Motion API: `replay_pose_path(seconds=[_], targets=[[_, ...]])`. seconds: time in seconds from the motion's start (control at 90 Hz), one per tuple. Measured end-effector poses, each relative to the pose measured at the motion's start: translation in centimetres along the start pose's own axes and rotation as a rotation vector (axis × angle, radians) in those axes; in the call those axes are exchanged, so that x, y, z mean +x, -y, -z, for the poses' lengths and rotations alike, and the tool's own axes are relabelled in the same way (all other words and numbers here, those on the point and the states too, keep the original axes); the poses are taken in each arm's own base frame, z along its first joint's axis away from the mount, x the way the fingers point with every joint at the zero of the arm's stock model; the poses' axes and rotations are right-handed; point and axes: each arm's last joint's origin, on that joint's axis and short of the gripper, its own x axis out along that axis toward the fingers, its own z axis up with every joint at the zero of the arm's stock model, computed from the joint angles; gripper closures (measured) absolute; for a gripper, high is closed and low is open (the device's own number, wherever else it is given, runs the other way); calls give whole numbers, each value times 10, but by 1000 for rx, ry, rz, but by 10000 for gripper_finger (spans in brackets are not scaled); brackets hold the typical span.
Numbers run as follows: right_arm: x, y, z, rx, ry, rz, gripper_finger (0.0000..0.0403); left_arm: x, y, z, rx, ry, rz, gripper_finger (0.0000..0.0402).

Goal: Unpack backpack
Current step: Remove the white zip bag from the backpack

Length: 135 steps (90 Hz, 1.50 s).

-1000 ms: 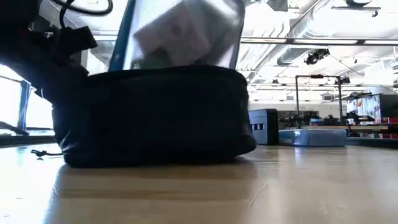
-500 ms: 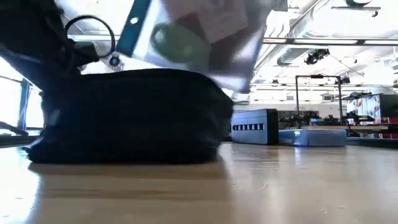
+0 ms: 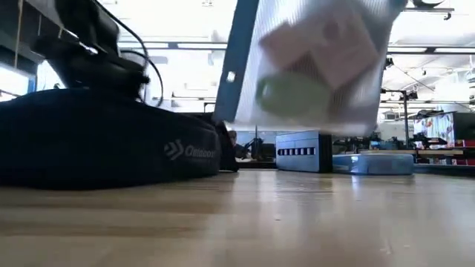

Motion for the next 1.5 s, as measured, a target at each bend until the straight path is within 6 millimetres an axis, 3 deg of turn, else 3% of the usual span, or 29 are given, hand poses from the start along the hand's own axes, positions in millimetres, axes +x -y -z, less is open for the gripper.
replay_pose_path(seconds=[0.178,0.311,0.478,0.667,0.867,1.011,1.167,1.289,1.378,1.5], targets=[[22,2,27,42,-175,-36,403,38,3,-19,12,-87,-35,401],[35,-4,36,12,-207,17,403,50,8,-29,44,-112,12,401],[47,-27,48,-7,-235,18,403,64,-1,-34,70,-145,-25,401],[59,-57,71,-45,-296,-5,403,95,-19,-51,-89,-152,-105,401],[68,-79,93,-93,-332,9,403,122,-22,-72,-240,-157,140,401],[70,-85,99,-106,-349,4,403,107,-21,-73,-193,-152,204,401],[69,-86,101,-83,-354,6,403,66,-34,-75,-192,-116,287,401],[66,-87,100,-83,-350,-2,403,36,-42,-82,-187,-81,614,401],[66,-88,100,-88,-348,-5,403,23,-37,-90,-216,-31,811,401],[66,-88,100,-89,-348,-4,403,24,-17,-94,-203,7,874,401]])
